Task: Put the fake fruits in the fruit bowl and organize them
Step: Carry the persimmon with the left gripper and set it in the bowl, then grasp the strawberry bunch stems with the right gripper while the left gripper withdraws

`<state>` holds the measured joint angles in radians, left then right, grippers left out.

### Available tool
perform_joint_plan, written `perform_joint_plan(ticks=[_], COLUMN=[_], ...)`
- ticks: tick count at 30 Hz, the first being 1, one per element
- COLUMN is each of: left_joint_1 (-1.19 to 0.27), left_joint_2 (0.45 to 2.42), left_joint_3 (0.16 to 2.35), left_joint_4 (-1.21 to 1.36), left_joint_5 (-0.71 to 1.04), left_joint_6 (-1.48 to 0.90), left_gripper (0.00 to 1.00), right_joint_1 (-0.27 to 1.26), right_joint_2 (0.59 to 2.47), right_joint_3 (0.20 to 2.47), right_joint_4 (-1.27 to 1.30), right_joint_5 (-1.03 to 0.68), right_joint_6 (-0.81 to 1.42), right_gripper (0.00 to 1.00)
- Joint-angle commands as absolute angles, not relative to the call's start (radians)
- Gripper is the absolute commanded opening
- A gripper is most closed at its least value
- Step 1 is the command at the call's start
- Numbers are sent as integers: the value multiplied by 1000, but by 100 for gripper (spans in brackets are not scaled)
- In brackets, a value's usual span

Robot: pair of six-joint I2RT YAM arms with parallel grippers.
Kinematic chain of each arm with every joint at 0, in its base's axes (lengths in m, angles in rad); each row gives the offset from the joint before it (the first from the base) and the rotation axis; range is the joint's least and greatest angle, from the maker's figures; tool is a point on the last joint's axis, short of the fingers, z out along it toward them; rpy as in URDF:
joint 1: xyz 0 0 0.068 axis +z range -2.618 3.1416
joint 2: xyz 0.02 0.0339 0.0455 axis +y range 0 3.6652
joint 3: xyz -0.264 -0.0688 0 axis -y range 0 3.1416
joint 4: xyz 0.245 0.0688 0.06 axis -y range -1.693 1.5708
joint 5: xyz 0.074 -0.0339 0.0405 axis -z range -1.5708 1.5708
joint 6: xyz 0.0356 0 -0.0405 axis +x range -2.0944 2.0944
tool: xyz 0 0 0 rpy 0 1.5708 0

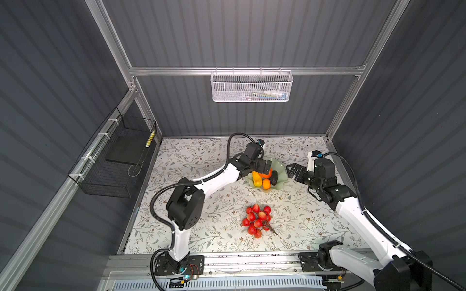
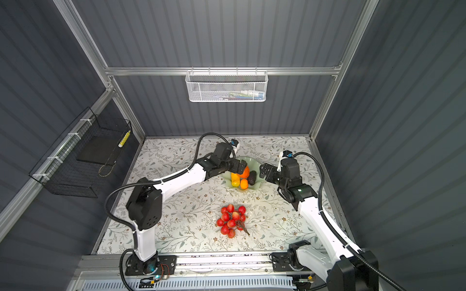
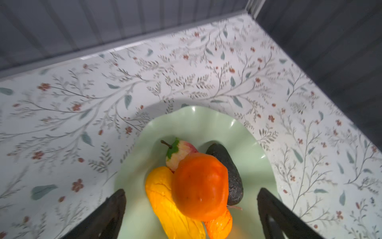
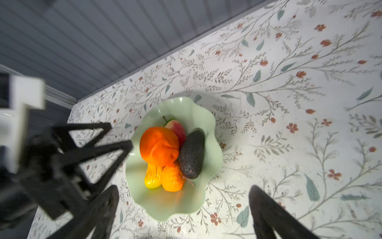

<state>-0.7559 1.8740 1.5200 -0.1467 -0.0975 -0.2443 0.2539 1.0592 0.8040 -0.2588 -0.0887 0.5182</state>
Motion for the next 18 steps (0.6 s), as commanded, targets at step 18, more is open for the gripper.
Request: perform_joint_plan(ticks=[18], left_joint_1=[-594], left_joint_2=[1171], left_joint_3=[752], left_joint_4=[79], left_joint_5=[-429], left_joint_6=[-472], left_gripper=[100], right_joint_1=[701], right_joint_2=[811], right_joint_3=[504], right_joint_4=[-628], right_joint_5=[-326], right_joint_6=[689], right_gripper=[68])
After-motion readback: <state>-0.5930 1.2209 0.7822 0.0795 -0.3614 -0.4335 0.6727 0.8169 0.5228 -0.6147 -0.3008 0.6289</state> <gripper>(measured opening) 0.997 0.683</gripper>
